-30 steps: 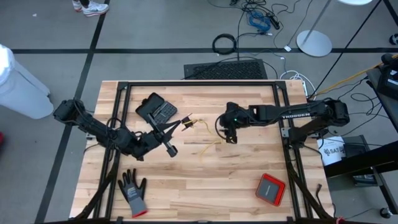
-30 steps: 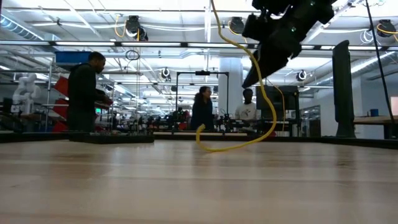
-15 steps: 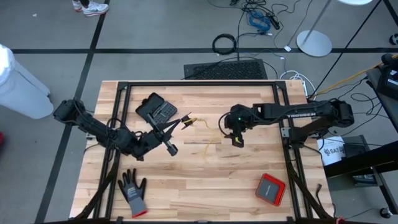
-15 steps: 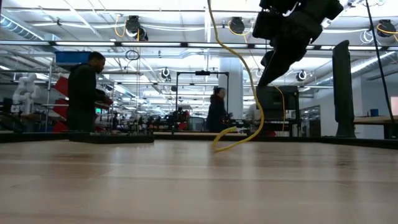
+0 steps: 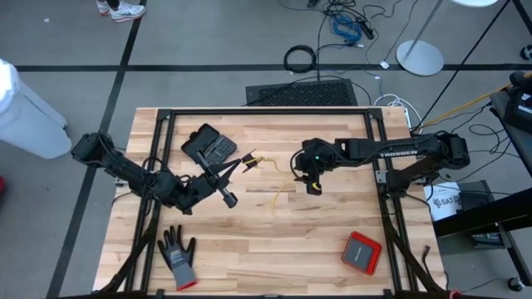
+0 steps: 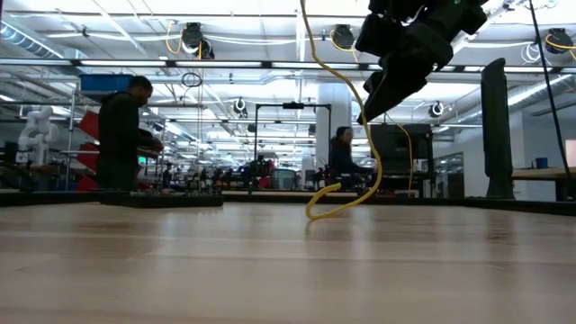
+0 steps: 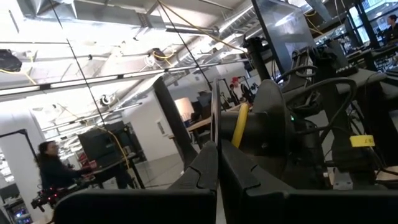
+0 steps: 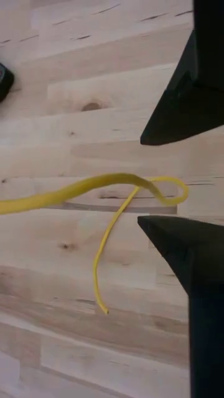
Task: Coil cords
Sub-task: Coil the yellow wire onto the spool
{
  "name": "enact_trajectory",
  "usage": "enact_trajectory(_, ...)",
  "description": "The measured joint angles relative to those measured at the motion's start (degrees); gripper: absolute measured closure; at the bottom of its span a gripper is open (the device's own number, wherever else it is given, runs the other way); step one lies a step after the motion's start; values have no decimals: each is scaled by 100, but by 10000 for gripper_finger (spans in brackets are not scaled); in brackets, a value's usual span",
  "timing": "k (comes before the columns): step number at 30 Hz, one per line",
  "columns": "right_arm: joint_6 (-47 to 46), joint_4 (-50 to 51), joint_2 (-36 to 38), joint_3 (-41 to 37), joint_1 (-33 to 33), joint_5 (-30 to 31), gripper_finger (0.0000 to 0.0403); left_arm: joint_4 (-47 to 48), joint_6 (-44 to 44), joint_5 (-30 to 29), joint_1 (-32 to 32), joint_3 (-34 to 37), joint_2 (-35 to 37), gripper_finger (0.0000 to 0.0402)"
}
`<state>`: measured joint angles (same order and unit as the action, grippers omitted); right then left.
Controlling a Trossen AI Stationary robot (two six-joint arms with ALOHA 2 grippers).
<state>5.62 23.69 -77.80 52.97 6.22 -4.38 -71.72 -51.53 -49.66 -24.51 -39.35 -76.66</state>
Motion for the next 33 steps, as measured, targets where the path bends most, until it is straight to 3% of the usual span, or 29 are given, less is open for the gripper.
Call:
enact_trajectory(17, 19, -45, 0, 0, 9, -9, 394, 0, 0, -8, 0, 0, 0, 400)
enact_trajectory(24, 39, -146, -2, 0, 8, 2, 400, 0, 0, -10, 0, 0, 0, 400)
enact_trajectory(33, -172, -1087, -2, 0, -221, 6, 402, -154, 22, -12, 52, 0, 0, 400)
